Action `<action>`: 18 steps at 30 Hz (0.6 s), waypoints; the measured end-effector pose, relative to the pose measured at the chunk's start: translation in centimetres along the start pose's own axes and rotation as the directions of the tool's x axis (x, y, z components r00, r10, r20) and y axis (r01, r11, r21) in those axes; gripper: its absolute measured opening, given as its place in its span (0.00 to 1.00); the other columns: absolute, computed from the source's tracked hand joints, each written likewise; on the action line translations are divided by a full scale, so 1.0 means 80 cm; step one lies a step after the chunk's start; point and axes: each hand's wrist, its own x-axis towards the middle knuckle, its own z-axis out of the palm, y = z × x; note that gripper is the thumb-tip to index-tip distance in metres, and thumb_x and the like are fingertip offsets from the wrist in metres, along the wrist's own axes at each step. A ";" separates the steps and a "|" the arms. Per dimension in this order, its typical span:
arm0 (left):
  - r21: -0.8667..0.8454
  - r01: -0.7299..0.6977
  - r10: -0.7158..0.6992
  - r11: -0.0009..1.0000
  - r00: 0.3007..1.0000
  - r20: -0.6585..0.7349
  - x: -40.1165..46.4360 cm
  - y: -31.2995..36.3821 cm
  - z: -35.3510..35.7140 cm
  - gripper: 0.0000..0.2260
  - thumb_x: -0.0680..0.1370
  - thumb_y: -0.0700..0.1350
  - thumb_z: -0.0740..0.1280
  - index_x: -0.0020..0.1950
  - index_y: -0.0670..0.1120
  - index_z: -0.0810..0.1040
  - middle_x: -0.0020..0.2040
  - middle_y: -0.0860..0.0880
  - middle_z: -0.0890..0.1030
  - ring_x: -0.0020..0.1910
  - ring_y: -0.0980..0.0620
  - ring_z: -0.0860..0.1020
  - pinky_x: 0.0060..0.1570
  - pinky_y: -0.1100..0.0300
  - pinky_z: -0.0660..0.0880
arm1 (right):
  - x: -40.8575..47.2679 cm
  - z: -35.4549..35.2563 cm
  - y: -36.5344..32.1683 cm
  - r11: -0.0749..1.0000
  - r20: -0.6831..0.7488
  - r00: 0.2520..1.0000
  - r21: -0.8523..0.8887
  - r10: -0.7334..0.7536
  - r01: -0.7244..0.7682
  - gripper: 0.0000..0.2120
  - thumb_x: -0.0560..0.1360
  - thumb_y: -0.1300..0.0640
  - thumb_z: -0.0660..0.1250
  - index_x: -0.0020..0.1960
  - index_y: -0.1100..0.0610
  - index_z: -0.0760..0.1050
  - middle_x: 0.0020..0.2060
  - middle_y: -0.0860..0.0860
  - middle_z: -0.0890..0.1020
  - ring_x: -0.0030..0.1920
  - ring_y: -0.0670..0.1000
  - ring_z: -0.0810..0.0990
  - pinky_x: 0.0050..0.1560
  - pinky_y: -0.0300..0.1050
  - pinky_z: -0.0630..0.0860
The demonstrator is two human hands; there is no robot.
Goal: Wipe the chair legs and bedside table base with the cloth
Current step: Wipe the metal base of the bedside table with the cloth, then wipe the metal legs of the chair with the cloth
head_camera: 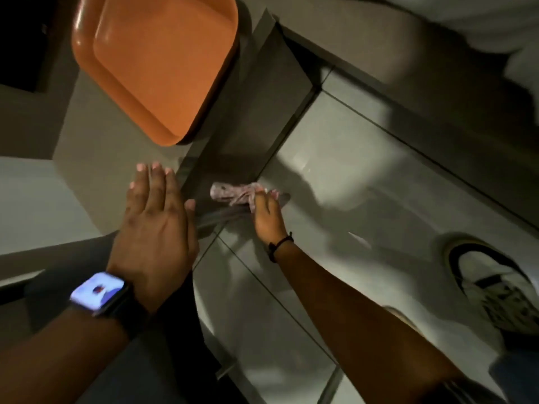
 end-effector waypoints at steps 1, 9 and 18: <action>-0.015 -0.007 0.006 1.000 1.000 -0.018 -0.002 0.001 -0.002 0.28 0.83 0.51 0.47 0.77 0.32 0.59 0.78 0.30 0.60 0.80 0.34 0.53 0.79 0.42 0.51 | -0.029 -0.001 -0.007 0.998 -0.001 0.999 0.052 0.033 -0.033 0.22 0.90 0.50 0.53 0.75 0.61 0.74 0.68 0.56 0.79 0.71 0.57 0.76 0.73 0.44 0.69; -0.019 -0.189 0.189 0.982 0.982 0.014 -0.129 0.054 0.000 0.25 0.82 0.45 0.54 0.75 0.31 0.65 0.75 0.31 0.67 0.78 0.34 0.60 0.78 0.41 0.54 | -0.257 -0.074 -0.011 1.000 -0.085 0.996 -0.004 -0.019 0.018 0.32 0.81 0.39 0.55 0.59 0.68 0.79 0.47 0.57 0.83 0.46 0.48 0.79 0.54 0.52 0.77; 0.092 -0.222 0.173 0.971 0.911 0.373 -0.320 0.111 0.037 0.29 0.83 0.51 0.43 0.79 0.33 0.51 0.80 0.33 0.55 0.81 0.37 0.50 0.80 0.43 0.46 | -0.434 -0.135 0.152 0.974 0.055 0.995 -0.217 0.081 -0.068 0.22 0.88 0.53 0.56 0.78 0.61 0.70 0.76 0.67 0.74 0.79 0.68 0.72 0.82 0.65 0.67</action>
